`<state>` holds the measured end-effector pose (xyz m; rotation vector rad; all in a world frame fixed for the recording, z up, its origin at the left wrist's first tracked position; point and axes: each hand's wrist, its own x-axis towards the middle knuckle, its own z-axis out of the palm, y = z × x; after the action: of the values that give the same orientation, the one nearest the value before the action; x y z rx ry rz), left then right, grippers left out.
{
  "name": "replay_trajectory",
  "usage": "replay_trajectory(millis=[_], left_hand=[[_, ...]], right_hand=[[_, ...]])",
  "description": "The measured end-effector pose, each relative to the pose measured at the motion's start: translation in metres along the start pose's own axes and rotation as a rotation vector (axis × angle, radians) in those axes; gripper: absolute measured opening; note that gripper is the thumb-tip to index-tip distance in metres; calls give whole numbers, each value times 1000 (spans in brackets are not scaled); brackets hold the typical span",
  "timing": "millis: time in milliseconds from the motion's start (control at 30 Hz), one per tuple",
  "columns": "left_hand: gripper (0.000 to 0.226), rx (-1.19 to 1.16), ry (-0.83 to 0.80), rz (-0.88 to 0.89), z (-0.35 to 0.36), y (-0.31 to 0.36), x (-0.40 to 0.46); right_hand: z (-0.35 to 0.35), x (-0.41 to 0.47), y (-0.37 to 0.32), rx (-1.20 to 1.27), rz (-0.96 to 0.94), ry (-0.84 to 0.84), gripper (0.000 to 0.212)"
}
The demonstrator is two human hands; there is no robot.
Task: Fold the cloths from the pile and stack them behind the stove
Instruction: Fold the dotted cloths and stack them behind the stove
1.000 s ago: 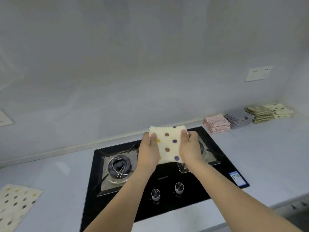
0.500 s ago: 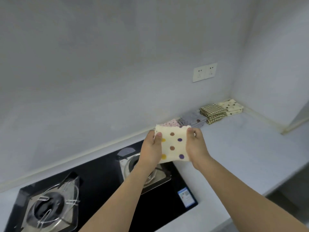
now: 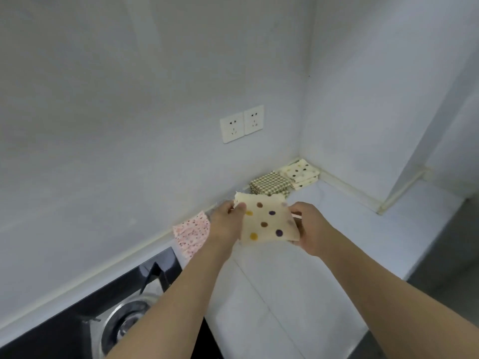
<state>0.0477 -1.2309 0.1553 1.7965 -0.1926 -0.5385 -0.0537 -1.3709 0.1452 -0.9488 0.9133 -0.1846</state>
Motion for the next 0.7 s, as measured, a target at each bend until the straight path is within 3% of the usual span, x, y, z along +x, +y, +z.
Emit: replay_trajectory(millis=[133, 267, 533, 700], left_hand=[[9, -28, -39, -84, 56, 15, 56], [7, -18, -90, -141, 114, 33, 125], [15, 16, -71, -179, 216, 52, 270], [20, 71, -54, -194, 258, 46, 341]], right_hand=[[-43, 45, -34, 216, 8, 30, 27], [-70, 115, -84, 176, -37, 110, 40], [-101, 275, -166, -208, -349, 341, 28], [-113, 346, -178, -422, -418, 384, 27]])
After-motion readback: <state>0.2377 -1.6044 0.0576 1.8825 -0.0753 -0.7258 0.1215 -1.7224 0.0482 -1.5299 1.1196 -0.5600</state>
